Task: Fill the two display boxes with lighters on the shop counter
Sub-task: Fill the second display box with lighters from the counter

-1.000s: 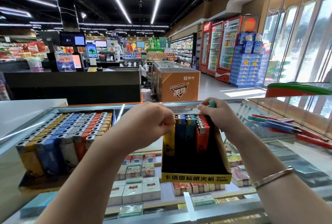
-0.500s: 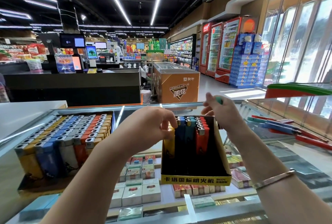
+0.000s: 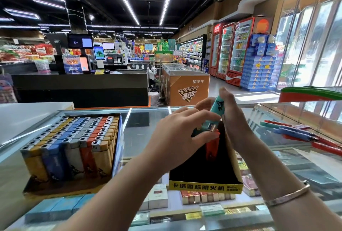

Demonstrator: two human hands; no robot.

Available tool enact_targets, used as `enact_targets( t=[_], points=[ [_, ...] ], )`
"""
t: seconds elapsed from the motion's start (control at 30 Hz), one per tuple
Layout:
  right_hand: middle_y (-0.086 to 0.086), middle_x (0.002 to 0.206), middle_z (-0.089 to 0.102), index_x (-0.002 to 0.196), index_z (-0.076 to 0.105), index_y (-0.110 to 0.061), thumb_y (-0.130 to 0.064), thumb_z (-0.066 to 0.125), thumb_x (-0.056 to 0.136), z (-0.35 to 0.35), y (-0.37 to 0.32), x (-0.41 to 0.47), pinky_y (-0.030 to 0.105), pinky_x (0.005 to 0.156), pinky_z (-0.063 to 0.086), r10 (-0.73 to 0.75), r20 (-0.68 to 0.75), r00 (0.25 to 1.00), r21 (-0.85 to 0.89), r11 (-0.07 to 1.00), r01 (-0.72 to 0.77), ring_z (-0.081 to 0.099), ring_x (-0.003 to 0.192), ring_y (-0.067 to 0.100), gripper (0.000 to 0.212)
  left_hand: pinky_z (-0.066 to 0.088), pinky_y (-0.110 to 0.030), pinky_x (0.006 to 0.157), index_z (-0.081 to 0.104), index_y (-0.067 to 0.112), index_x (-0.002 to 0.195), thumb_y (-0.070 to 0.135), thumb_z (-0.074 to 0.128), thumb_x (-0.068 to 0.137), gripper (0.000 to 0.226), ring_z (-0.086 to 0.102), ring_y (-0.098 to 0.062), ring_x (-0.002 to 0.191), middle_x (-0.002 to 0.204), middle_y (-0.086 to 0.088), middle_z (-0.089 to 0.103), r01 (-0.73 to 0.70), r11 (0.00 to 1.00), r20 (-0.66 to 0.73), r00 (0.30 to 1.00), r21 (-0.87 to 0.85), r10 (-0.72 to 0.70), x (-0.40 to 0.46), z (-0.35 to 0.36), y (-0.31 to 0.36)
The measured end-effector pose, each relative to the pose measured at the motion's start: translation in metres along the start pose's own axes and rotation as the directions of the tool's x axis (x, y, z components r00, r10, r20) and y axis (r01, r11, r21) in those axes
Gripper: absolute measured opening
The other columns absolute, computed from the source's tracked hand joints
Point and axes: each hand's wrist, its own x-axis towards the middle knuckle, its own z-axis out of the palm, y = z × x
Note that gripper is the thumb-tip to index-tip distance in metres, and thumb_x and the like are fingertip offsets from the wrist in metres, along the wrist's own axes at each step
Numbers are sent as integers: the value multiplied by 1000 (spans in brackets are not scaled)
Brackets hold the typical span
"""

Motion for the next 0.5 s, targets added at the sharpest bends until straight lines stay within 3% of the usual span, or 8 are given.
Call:
enact_targets(
  t=[0.07,0.17,0.27,0.37,0.5],
  points=[
    [5,65,62,58,64,-13,-40,26,98,-1,0,1,22,63,45,-11,-96,995,-108,994,1,58,63,12,61,54,-23,72,65,31,105,26,64,84,22,61,-4,87,106,8,66,97,974,-36,994,-206,-107,1,-1,-3],
    [4,72,53,65,56,-14,-40,26,99,-3,1,3,23,66,33,-31,-121,992,-361,933,-15,48,71,13,52,51,-17,69,68,30,92,6,58,87,26,61,-5,82,95,8,64,249,834,-51,948,-492,-313,5,-5,-8],
    [2,72,52,77,62,-5,-39,28,99,-9,5,7,22,62,31,-16,-118,993,-476,879,-43,46,69,9,53,54,-22,71,63,34,93,5,57,88,30,64,-9,82,89,7,66,317,797,-72,910,-513,-408,6,-10,-14],
    [4,74,57,74,60,-8,-34,36,99,-19,8,12,22,59,34,29,-157,987,-512,852,-106,50,69,12,43,53,-18,69,52,36,94,9,64,84,31,63,1,75,80,10,67,354,819,-101,891,-452,-442,5,-11,-19],
    [6,78,58,74,60,-10,-35,39,98,-31,14,16,25,56,34,179,-173,969,-519,819,-244,51,69,12,40,51,-15,65,60,32,90,9,68,81,26,62,2,76,79,11,66,330,853,-88,914,-404,-395,6,-9,-21]
  ],
)
